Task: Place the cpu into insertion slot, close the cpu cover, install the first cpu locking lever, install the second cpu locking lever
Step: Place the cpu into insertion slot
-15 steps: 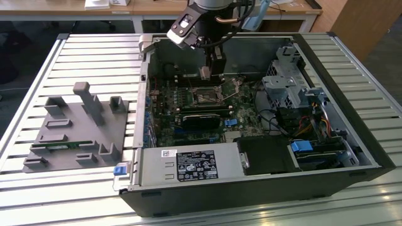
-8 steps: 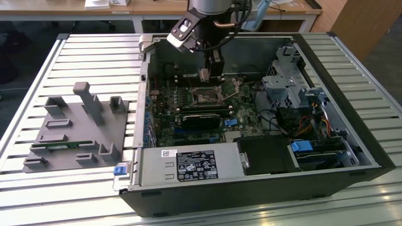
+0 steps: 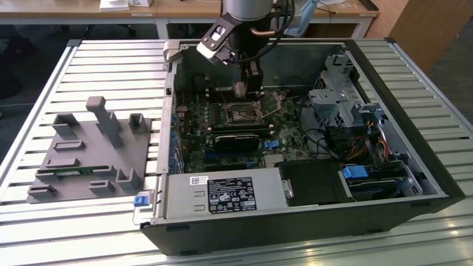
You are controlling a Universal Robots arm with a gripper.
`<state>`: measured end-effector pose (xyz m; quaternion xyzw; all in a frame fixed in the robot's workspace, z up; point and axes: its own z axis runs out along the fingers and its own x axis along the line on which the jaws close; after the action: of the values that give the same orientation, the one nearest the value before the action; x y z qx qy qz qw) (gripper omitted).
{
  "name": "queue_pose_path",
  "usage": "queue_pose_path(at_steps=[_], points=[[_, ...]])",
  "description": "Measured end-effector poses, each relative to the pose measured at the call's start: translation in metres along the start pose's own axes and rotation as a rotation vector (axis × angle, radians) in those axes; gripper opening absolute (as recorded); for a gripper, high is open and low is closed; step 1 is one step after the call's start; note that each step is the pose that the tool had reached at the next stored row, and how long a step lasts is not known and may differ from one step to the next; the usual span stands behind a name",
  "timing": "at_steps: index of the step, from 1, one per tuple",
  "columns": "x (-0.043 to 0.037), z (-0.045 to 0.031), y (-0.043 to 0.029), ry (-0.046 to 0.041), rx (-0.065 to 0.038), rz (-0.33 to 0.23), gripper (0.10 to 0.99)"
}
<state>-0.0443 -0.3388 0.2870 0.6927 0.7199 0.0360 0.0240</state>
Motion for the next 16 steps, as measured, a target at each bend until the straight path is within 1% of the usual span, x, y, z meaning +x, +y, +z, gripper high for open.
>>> queue_pose_path(at_steps=[16], points=[[-0.0001,0.0073,-0.0007,0.0,0.0,0.0,0.541]])
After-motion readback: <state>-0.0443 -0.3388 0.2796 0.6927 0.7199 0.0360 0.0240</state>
